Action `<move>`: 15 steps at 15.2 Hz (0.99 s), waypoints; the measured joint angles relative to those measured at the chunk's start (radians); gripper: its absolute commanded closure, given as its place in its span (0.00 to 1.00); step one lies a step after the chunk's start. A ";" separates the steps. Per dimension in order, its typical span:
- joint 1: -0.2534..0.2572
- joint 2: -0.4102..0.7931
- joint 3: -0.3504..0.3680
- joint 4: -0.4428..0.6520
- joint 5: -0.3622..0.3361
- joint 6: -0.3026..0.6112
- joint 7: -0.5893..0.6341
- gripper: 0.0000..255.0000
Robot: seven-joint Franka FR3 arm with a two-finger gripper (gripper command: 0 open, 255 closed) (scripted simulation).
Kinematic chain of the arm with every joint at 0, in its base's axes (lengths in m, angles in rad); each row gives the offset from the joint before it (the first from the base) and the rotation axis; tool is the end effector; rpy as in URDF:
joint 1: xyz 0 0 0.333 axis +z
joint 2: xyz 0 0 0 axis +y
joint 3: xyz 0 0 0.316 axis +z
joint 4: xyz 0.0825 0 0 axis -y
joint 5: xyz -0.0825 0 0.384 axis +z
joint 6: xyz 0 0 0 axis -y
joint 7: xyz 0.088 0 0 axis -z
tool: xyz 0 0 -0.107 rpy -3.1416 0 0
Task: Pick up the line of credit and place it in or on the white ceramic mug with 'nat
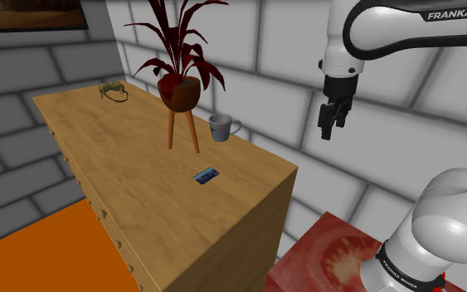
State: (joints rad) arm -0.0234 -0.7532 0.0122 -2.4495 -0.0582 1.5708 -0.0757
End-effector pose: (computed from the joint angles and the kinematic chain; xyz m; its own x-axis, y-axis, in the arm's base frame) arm 0.3092 -0.0090 0.5368 0.9897 0.0601 -0.1298 0.0679 -0.9961 0.0564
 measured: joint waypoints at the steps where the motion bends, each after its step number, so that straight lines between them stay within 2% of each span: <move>1: 0.000 0.000 0.000 0.000 0.000 0.000 0.000 0.00; 7: 0.050 0.234 0.012 0.141 -0.069 0.054 -0.148 0.00; 15: 0.126 0.574 0.075 0.376 -0.177 0.104 -0.342 0.00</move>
State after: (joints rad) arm 0.1021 -0.1788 0.0876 -2.0733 -0.2355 1.6746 -0.4175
